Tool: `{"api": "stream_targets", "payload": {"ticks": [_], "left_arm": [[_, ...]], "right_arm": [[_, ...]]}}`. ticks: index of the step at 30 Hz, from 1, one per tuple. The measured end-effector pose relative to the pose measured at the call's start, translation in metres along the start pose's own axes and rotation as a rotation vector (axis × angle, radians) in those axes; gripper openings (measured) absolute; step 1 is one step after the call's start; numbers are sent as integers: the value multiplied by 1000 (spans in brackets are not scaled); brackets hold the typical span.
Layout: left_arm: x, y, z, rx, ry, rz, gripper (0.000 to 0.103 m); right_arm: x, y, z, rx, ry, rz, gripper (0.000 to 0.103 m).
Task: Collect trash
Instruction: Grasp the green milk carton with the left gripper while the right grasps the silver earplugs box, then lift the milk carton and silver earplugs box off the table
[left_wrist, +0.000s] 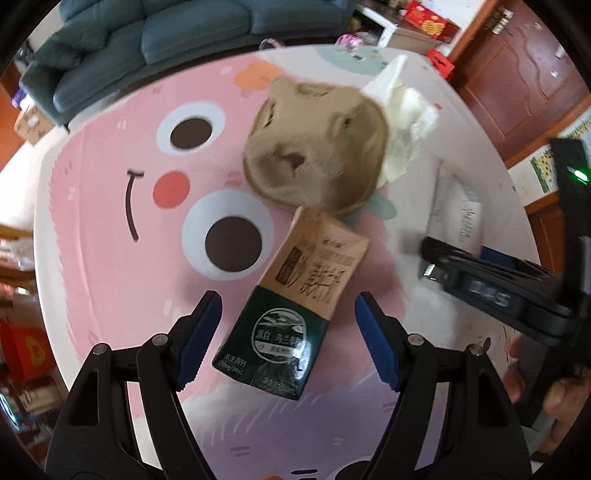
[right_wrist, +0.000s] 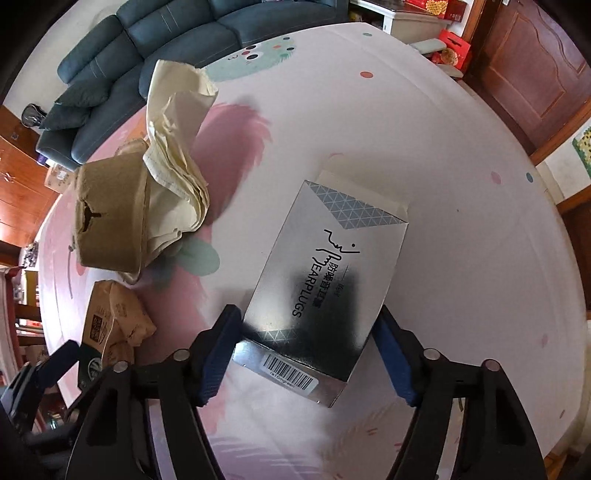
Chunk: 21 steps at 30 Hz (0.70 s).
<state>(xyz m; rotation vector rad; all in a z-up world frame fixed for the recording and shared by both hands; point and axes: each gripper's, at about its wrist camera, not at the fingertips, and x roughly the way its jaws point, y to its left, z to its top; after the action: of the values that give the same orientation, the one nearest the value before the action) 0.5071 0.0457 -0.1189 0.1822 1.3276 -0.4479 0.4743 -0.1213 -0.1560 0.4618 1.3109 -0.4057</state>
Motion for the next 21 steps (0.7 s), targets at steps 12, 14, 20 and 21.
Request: {"api": "stream_targets", "payload": {"ticks": [12,14,20,21], "left_arm": [[-1,3,-28,-73,-17,-48,42],[-9,-4,-39,-70,-30,-56,42],[-41,-34,-71,-78,-67,-93,42],[-45,-40,-72,-81,-73,-95,42]], "right_arm": [[-41,-52,-43,43,-26,226,69],[-49,-55,-53,40,-32,253,69],[-79,-92,-68,-40,-48,281,69],[-82,-96,-75,-62,-50,284,69]]}}
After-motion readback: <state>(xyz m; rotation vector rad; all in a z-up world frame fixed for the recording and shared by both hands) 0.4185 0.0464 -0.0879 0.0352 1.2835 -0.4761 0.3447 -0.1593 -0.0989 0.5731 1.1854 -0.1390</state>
